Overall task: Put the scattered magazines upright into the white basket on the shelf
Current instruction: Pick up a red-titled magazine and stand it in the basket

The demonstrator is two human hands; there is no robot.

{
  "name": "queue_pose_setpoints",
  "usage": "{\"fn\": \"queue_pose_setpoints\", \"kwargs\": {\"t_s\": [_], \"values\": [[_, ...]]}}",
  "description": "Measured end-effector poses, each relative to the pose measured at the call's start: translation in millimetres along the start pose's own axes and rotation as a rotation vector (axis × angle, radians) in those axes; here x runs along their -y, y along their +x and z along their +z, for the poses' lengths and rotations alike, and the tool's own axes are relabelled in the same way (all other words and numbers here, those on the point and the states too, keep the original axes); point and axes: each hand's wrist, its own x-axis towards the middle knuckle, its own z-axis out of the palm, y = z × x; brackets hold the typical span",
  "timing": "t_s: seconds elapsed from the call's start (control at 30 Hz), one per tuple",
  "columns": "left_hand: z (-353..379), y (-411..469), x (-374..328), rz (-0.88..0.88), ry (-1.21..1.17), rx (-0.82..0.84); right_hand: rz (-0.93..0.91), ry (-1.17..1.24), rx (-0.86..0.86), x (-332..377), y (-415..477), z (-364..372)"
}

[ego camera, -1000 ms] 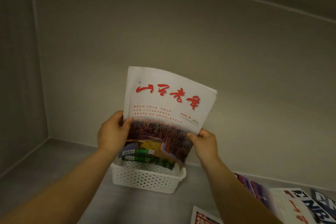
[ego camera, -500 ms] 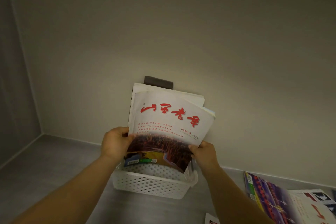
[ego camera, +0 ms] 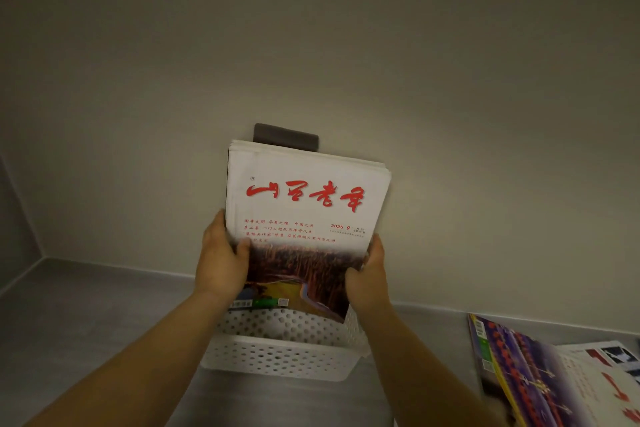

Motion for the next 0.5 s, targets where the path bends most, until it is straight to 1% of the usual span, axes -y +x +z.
{"fn": "queue_pose_setpoints", "kwargs": {"t_s": [0.1,0.27,0.4,0.5], "values": [[4,2,-3,-0.008,-0.062,0.048,0.032,-0.046,0.046,3,8,6],[1,4,-4,-0.02,-0.024,0.093,0.026,-0.171,0.12,-2,13,-2],[-7,-6,-4,-0.016,0.023,0.097,0.013,-0.244,0.093,-8,6,-14],[-16,-18,-6,-0.07,0.118,0.06,0.027,-0.306,0.066,-11,0,-22]]}}
